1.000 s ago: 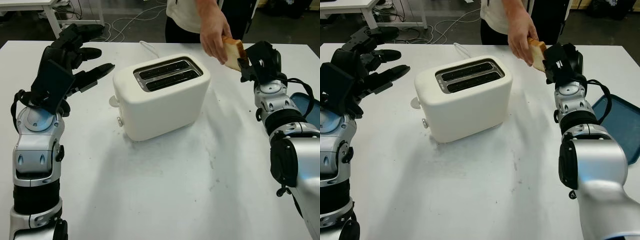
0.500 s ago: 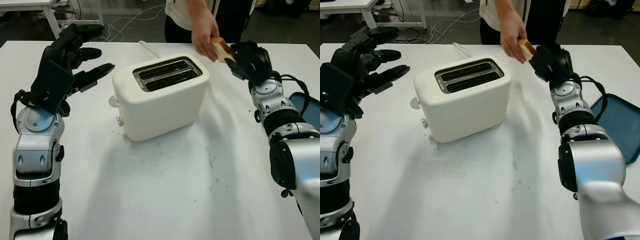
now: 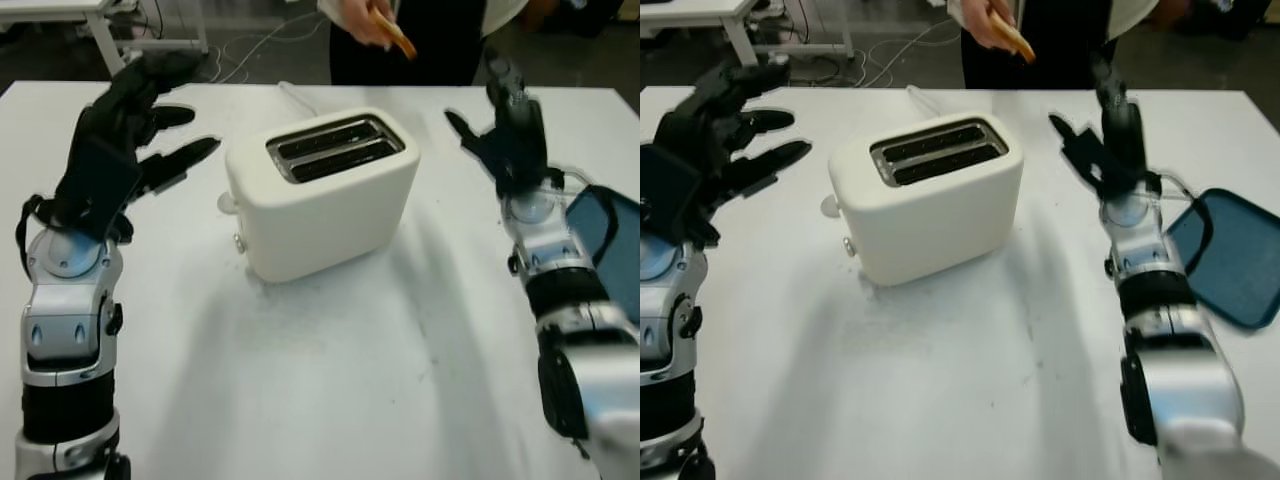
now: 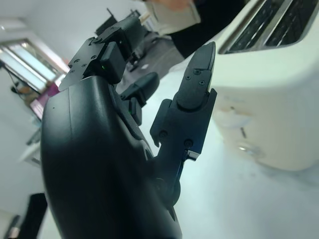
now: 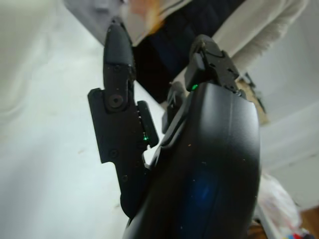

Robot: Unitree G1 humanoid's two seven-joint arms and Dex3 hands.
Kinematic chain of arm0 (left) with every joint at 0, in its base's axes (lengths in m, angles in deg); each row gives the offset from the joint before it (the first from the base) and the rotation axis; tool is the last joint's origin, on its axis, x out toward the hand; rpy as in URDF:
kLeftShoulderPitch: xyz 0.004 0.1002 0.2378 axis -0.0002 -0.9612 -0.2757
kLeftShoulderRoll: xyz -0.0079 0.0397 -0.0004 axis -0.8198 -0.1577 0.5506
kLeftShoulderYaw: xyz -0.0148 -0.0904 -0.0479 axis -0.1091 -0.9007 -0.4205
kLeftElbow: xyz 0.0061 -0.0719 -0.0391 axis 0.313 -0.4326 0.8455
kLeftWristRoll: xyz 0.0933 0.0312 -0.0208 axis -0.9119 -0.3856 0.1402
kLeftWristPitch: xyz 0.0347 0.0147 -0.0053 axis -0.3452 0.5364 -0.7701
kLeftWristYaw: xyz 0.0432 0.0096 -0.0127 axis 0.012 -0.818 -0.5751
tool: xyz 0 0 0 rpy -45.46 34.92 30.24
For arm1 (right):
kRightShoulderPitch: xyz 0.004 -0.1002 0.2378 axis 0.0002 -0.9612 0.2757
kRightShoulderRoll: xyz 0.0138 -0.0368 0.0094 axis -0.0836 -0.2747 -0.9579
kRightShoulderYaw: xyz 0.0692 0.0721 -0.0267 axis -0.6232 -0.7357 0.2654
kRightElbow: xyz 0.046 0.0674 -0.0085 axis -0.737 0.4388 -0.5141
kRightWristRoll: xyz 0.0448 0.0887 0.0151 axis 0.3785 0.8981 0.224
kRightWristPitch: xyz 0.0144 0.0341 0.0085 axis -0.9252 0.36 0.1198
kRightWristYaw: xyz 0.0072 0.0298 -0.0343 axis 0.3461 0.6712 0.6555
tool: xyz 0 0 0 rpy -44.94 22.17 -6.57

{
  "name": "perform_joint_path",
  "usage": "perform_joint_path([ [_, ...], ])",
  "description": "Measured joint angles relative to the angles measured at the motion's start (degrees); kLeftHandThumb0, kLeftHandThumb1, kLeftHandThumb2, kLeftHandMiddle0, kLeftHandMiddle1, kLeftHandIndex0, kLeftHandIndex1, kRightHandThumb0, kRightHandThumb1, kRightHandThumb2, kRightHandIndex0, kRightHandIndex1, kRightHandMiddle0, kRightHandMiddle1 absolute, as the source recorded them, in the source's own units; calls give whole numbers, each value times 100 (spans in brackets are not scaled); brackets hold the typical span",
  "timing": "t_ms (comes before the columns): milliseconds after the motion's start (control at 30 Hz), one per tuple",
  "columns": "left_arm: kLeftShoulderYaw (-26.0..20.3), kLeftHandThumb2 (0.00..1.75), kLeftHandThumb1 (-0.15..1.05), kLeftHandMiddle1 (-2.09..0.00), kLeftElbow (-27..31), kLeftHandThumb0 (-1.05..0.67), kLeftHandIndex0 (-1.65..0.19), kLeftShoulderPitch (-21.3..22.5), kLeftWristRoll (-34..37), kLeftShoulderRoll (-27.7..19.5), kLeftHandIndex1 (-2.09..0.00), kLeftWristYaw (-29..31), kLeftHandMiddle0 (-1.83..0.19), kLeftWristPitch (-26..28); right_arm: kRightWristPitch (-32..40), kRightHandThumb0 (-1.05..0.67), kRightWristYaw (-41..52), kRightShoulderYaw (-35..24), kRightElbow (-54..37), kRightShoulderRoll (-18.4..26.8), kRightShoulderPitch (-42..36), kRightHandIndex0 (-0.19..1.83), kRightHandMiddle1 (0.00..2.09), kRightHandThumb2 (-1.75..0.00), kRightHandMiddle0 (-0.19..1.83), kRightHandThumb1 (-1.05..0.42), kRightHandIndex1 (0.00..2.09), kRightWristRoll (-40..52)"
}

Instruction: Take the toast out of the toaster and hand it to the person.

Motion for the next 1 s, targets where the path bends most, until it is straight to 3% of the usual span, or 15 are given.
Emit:
perform_joint_path([
  [133, -147, 1, 89, -73, 424, -34, -34, -488, 139, 227, -37, -191, -25, 89, 369, -62, 221, -1, -1615, -355, -1118, 7, 0, -41, 10, -92, 0, 254],
  [300, -223, 11, 92, -49, 857, -29, -38, -1209, 120, 584, -18, -588, -29, 101, 590, -63, 426, 106, -2915, -945, -2250, 1, 0, -44, 2, -92, 0, 629],
  [500, 118, 13, 92, -42, 903, -34, -39, -1893, -155, 1022, -13, -946, -32, -471, 690, -69, 1055, 228, -3587, -1187, -3107, 0, 0, -46, 0, -92, 0, 1309],
  [667, 388, 18, 92, -34, 529, -34, -42, -2355, -286, 1282, -9, -1022, -37, -1111, 955, -67, 1153, 468, -4040, -1415, -3591, 0, 0, -45, 0, -92, 0, 1418],
  [1000, 806, 18, 92, -29, 38, -47, -44, -2658, -528, 1496, -6, -1166, -41, -1510, 1201, -59, 1199, 615, -3958, -1677, -3713, 0, 0, -49, 0, -92, 0, 1421],
])
